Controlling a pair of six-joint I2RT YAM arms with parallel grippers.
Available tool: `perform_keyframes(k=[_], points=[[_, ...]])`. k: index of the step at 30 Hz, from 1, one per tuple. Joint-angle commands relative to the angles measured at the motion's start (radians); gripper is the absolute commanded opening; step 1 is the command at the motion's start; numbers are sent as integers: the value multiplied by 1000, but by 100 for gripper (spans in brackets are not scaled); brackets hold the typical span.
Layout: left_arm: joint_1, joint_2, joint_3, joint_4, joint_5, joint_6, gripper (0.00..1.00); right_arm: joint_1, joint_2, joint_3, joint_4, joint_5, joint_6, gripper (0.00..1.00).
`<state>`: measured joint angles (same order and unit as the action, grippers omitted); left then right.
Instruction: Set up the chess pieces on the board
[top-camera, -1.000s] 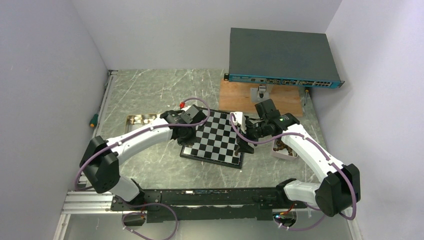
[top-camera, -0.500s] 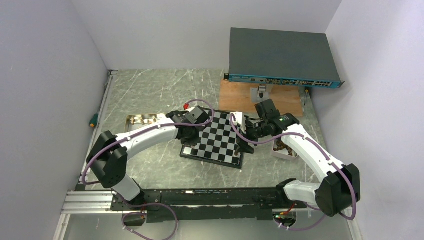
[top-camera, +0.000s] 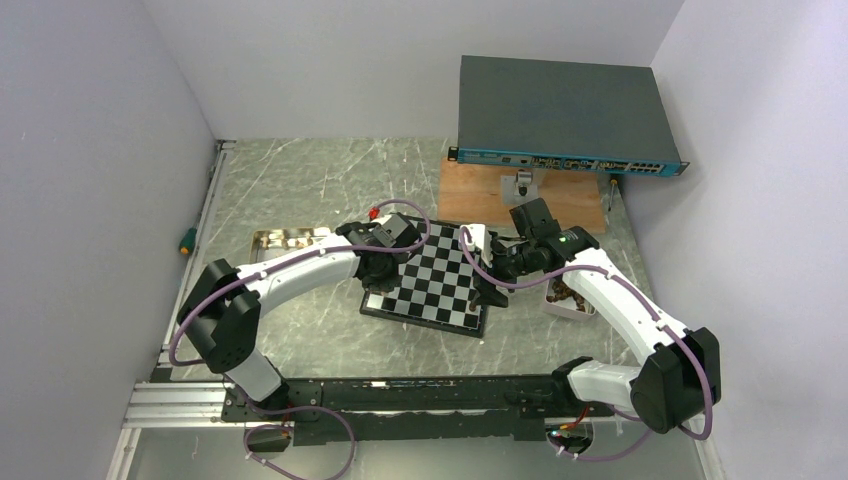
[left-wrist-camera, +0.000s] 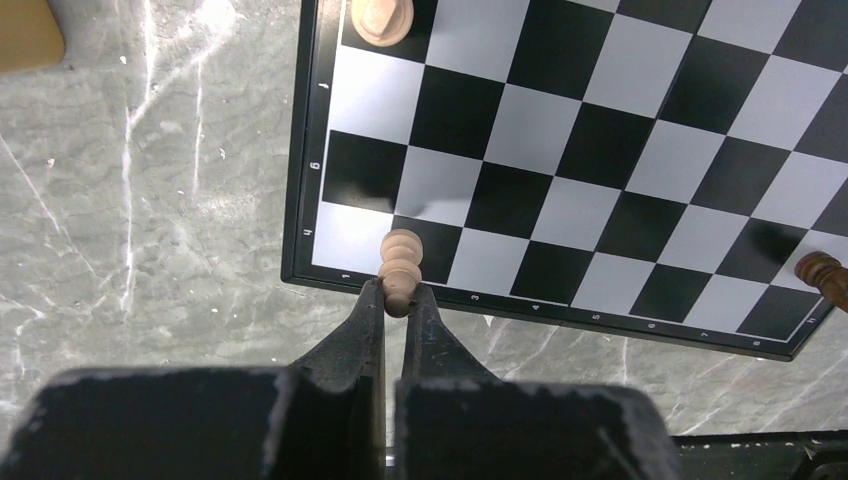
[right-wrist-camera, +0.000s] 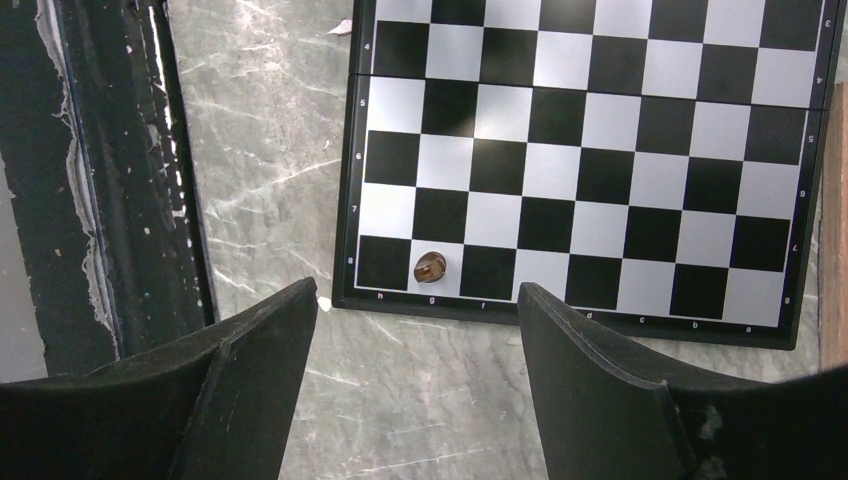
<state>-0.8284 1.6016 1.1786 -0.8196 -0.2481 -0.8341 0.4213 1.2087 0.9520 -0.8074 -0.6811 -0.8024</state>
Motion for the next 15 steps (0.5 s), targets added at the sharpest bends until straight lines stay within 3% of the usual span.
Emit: perform_keyframes(k=[1, 15], points=[[-1, -4, 22, 15, -57, 34, 0, -3, -23, -6, 21, -9, -20, 76], [73, -17, 8, 65, -55, 125, 2, -5, -22, -6, 20, -10, -21, 77]])
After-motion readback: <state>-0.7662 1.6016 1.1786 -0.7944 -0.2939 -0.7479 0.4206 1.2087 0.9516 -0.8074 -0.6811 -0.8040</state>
